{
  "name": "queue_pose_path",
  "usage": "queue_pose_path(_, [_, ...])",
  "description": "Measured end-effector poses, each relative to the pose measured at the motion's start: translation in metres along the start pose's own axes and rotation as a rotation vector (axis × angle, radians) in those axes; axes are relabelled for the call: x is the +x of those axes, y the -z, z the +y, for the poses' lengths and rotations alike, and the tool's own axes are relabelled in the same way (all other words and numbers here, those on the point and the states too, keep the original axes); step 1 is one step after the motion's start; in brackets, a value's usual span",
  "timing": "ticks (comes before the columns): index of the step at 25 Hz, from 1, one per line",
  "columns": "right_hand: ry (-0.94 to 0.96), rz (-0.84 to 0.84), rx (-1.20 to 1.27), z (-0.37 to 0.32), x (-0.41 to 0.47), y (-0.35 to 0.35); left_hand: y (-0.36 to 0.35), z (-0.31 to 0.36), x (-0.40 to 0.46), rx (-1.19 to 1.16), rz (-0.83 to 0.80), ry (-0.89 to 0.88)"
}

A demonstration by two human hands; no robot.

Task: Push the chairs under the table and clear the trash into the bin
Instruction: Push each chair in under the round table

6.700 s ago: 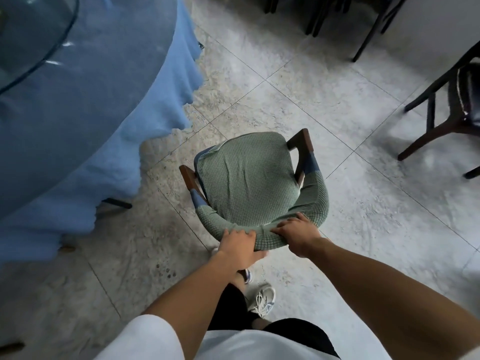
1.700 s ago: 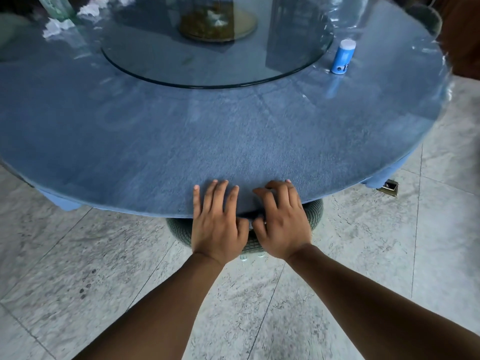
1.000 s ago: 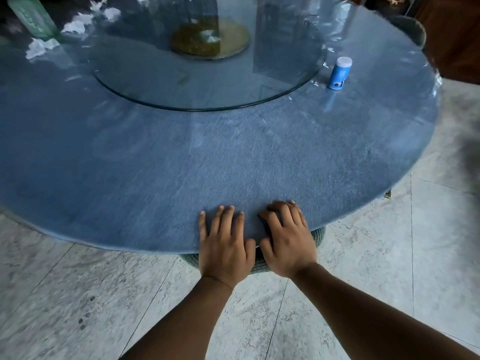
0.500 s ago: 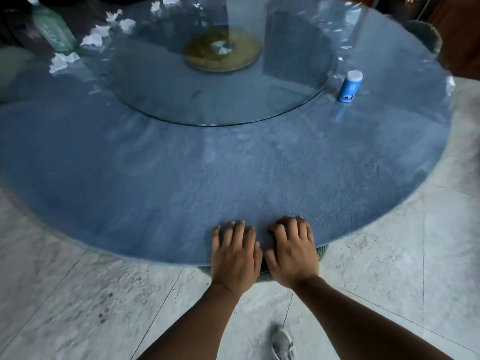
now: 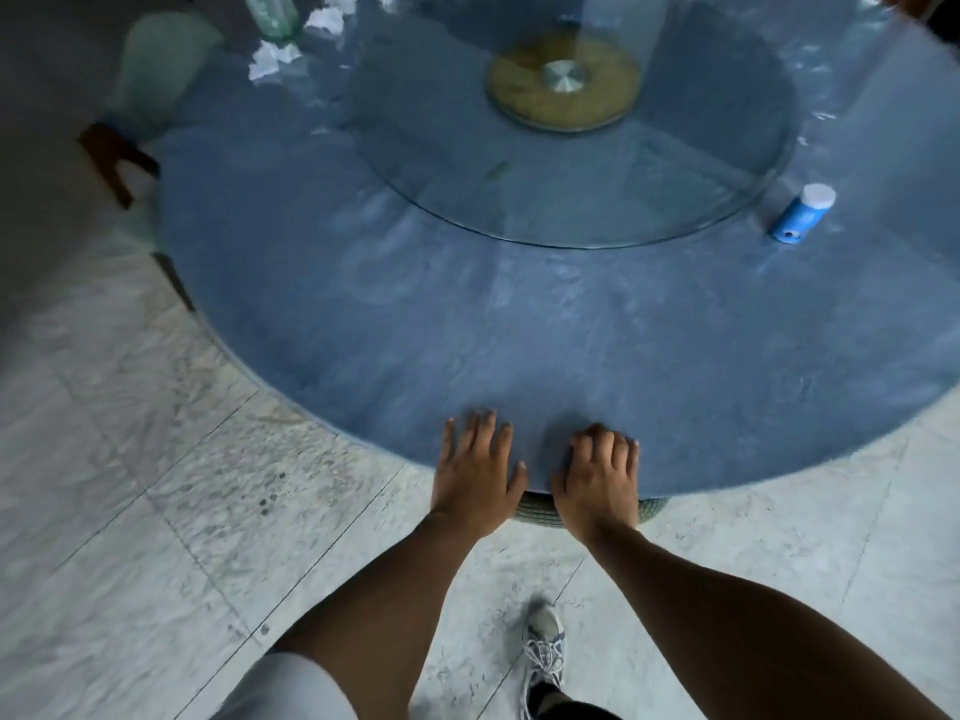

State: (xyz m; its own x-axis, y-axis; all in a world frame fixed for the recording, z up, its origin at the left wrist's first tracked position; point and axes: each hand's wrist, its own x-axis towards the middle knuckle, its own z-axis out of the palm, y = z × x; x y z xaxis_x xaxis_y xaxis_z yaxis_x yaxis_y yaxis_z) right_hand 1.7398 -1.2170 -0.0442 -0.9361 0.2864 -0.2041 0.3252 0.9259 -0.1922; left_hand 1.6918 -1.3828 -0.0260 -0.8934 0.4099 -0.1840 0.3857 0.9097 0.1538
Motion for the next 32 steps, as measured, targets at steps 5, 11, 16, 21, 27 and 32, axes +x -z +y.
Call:
queue_pose_path(5, [0.155,-0.018,-0.053,-0.079,0.029,0.025,0.041,-0.095,-0.021,-0.037,0.059,0.215])
queue_pose_path(11, [0.337,-0.030,-0.046,-0.281,0.053,0.050,0.099,-0.270,-0.058,-0.067,0.098,0.416])
queue_pose_path(16, [0.472,-0.019,-0.072,-0.432,0.057,0.055,0.147,-0.407,-0.090,-0.079,0.136,0.556])
queue_pose_path(21, [0.547,-0.039,-0.088,-0.553,0.080,0.052,0.184,-0.516,-0.098,-0.107,0.184,0.660])
queue_pose_path(27, [0.578,-0.096,-0.103,-0.667,0.160,0.035,0.217,-0.641,-0.049,-0.090,0.190,0.739])
queue_pose_path(32, [0.588,-0.183,-0.101,-0.768,0.246,0.018,0.250,-0.740,0.011,-0.080,0.167,0.810])
